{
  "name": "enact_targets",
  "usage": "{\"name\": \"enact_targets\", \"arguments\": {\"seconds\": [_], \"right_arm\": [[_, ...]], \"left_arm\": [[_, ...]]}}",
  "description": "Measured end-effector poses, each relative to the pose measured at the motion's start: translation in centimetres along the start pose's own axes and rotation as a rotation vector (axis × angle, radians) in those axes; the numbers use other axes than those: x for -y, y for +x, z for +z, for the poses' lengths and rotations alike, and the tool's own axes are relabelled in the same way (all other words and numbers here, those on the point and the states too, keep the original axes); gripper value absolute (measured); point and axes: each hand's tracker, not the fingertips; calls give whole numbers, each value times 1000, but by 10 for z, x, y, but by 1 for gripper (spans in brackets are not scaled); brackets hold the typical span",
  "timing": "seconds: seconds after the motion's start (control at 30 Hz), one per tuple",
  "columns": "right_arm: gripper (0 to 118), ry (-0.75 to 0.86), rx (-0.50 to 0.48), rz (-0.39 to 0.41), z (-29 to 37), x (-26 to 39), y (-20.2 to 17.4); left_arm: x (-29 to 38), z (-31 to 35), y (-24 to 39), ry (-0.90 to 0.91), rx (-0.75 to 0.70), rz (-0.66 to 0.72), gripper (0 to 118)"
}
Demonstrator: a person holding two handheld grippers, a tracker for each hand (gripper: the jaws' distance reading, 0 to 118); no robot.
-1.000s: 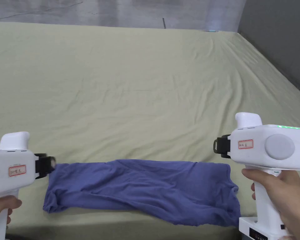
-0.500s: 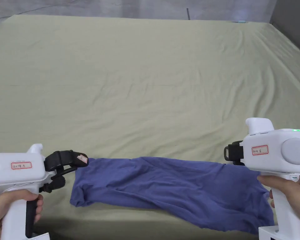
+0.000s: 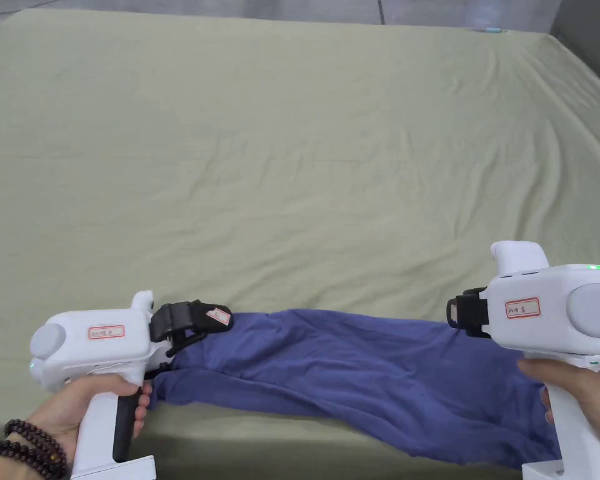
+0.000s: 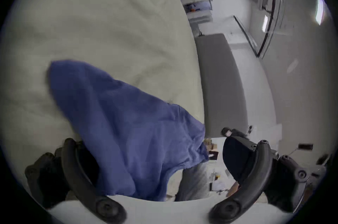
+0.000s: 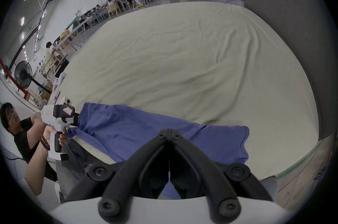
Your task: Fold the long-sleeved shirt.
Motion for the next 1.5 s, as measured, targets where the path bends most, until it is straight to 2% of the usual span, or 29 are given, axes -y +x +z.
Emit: {"name": "enact_targets", "arguments": {"seconds": [0.03, 0.07, 0.1, 0.13, 0.17, 0.2, 0.27, 0.33, 0.43, 0.63, 0.67, 0.7, 0.9, 0.97, 1.03, 1.1, 1.2, 1.33, 1.5], "right_arm": [[2, 0, 1, -1, 0, 0, 0], [2, 0, 3, -2, 0, 0, 0], [2, 0, 5, -3, 1, -1, 1], [2, 0, 7, -4, 1, -1, 2], [2, 0, 8, -8, 2, 0, 3], [2, 0, 8, -10, 2, 0, 4], [2, -5, 8, -12, 1, 0, 6], [2, -8, 15, -13, 0, 2, 6], [2, -17, 17, -15, -2, 2, 7], [2, -24, 21, -1, -4, -1, 2], [2, -24, 21, -1, -4, -1, 1], [2, -25, 22, 1, -5, -1, 0], [2, -33, 19, 15, -11, -5, -6], [2, -35, 11, 18, -14, -6, -8], [2, -40, 3, 24, -19, -7, -9], [2, -42, 0, 29, -22, -7, -11], [2, -44, -11, 31, -25, -8, -15], [2, -43, -19, 33, -26, -6, -17], [2, -35, -23, 18, -19, -1, -11]], "left_arm": [[-1, -1, 4, -20, -28, -29, 116], [-2, -2, 8, -35, -53, -63, 80], [-3, 6, 15, -42, -124, -130, 2], [-6, 12, 17, -19, -214, -203, 3], [-7, 12, 17, 31, -364, -271, 3], [-10, 14, 9, 34, -405, -226, 3], [-14, 23, -1, 55, -258, -117, 3], [-12, 28, 2, 91, -311, -190, 3], [-15, 35, 2, 86, -287, -176, 3], [-30, 64, 4, 154, -348, -216, 3], [-35, 73, 3, 149, -346, -212, 3], [-38, 82, 3, 130, -328, -148, 3], [-64, 168, -10, 284, -568, -140, 3], [-68, 193, -15, 303, -601, -112, 3], [-66, 202, -10, 288, -560, -99, 3], [-61, 198, 6, 258, -500, -144, 3], [-49, 180, 42, 233, -330, -162, 3], [-30, 128, 103, 145, -160, -260, 3], [-9, 33, 158, 35, -89, -313, 3]]}}
